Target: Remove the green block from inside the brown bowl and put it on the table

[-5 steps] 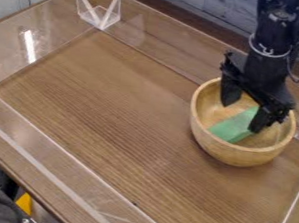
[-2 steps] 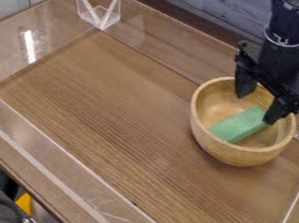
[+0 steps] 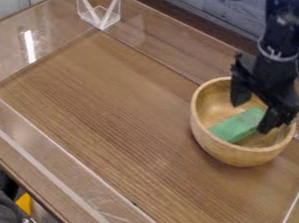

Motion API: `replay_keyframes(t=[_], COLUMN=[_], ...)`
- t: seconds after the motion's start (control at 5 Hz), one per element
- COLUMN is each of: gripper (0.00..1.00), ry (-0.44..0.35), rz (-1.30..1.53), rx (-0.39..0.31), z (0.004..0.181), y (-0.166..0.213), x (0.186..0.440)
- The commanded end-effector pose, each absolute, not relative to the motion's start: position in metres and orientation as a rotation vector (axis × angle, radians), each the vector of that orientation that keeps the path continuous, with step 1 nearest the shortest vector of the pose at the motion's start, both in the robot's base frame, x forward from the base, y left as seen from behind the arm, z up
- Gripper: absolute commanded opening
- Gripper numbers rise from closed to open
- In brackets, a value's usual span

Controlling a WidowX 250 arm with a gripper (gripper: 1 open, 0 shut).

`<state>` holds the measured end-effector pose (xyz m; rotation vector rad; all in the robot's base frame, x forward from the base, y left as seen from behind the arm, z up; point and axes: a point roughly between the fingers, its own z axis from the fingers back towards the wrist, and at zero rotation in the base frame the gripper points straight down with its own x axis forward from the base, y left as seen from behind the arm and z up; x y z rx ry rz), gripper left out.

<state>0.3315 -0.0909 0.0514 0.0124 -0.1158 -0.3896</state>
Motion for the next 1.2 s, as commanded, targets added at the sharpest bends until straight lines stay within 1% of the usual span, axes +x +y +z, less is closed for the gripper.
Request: replay_keyframes(t=[0.0,0.2,0.6,1.0], gripper=[1.0,0.0,0.0,0.0], ry=[-0.165,-0.161,-0.147,-0.13], rz=[-0.423,-0.44,-0.433,-0.518], rx=[0.019,0.026,0.009,-0.023], z=[0.048,0.035,0.038,0.045], y=[-0.101,-0.107,-0.117,-0.11], x=[0.342,0.347,0.351,0.337])
